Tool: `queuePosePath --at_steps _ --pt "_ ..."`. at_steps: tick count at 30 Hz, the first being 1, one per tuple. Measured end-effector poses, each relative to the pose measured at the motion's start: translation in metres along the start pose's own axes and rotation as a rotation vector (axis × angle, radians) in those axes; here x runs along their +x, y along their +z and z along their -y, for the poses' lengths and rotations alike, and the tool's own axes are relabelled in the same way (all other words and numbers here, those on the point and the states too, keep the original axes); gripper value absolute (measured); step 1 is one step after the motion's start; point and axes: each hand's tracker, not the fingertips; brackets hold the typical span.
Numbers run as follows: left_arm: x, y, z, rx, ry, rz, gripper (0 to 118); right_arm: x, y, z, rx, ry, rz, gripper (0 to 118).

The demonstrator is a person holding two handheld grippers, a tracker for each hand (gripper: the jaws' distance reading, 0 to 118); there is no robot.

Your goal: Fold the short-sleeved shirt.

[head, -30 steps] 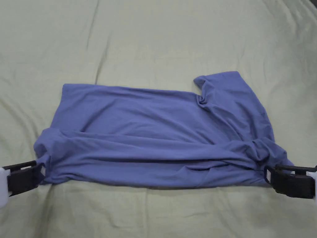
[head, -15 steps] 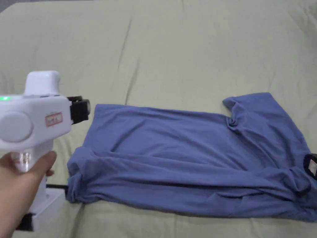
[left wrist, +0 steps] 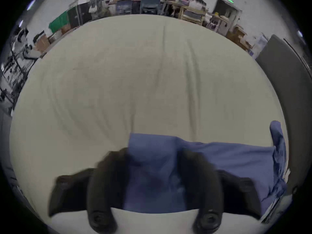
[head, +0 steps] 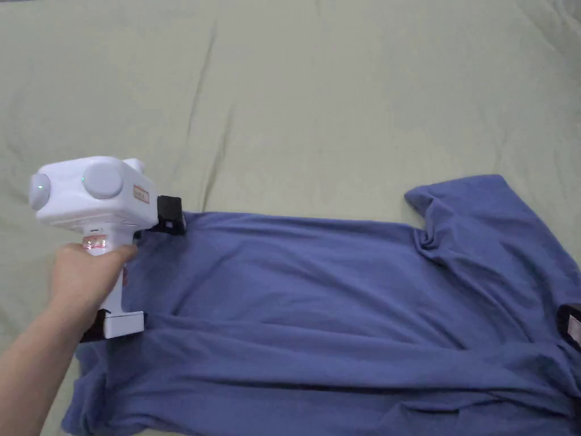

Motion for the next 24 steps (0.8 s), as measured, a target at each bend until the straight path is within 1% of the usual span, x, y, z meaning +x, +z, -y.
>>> queuePosePath --at_steps 1,2,3,4,5,7,8,9,10,11,12,13,14,15,16,18,19,20,21,22,23,24 --pt "0.003 0.010 0.002 0.016 -0.052 -0.024 31 0.002 -0.002 0.000 -0.003 -0.007 -0.003 3" --pt "0.004 0.021 0.001 0.014 -0.097 0.018 2 0.004 -0.005 -0.002 -0.009 -0.023 -0.013 3" --pt "0.009 0.031 0.004 0.013 -0.102 0.047 2 0.007 -0.007 -0.003 -0.010 -0.026 -0.016 3" --pt "0.011 0.039 0.001 0.044 -0.118 0.001 2 0.009 -0.010 -0.007 -0.008 -0.028 -0.016 3" --pt "0.016 0.055 0.004 0.085 -0.171 0.007 2 0.010 -0.012 -0.013 -0.011 -0.026 -0.015 3" --pt "0.025 0.088 0.010 0.140 -0.222 0.002 2 0.015 -0.018 -0.029 0.003 0.004 -0.010 3" --pt "0.028 0.101 0.012 0.167 -0.232 0.010 2 0.017 -0.022 -0.039 0.000 0.001 -0.007 9" --pt "0.031 0.116 0.017 0.191 -0.233 0.024 2 0.022 -0.031 -0.054 -0.010 -0.007 -0.001 44" --pt "0.033 0.129 0.023 0.215 -0.232 0.023 2 0.030 -0.044 -0.068 -0.032 -0.041 0.002 116" --pt "0.034 0.139 0.028 0.220 -0.244 0.031 2 0.040 -0.065 -0.079 -0.070 -0.075 -0.001 118" --pt "0.037 0.144 0.033 0.227 -0.239 0.031 2 0.047 -0.084 -0.087 -0.093 -0.091 -0.015 117" --pt "0.037 0.151 0.038 0.241 -0.238 0.043 2 0.059 -0.107 -0.088 -0.048 -0.135 0.003 118" --pt "0.037 0.153 0.042 0.244 -0.229 0.049 2 0.068 -0.139 -0.092 -0.139 -0.196 0.032 118" --pt "0.036 0.154 0.044 0.242 -0.220 0.054 2 0.085 -0.147 -0.107 -0.191 -0.217 0.061 118" --pt "0.035 0.150 0.044 0.235 -0.203 0.063 2 0.094 -0.170 -0.109 -0.235 -0.236 0.082 118" --pt "0.032 0.146 0.047 0.221 -0.170 0.074 2 0.104 -0.210 -0.107 -0.307 -0.203 0.165 118" --pt "0.031 0.143 0.047 0.210 -0.157 0.080 2 0.106 -0.221 -0.110 -0.363 -0.210 0.192 116" --pt "0.030 0.141 0.047 0.206 -0.141 0.085 2 0.109 -0.234 -0.105 -0.417 -0.239 0.175 95" --pt "0.029 0.139 0.047 0.203 -0.122 0.094 2 0.110 -0.238 -0.100 -0.451 -0.266 0.156 81" --pt "0.027 0.138 0.046 0.198 -0.107 0.103 2 0.108 -0.236 -0.097 -0.466 -0.268 0.121 65" --pt "0.025 0.137 0.046 0.197 -0.096 0.107 2 0.104 -0.235 -0.095 -0.469 -0.238 0.101 54" --pt "0.023 0.137 0.046 0.195 -0.084 0.115 2 0.093 -0.218 -0.096 -0.383 -0.097 0.199 44"
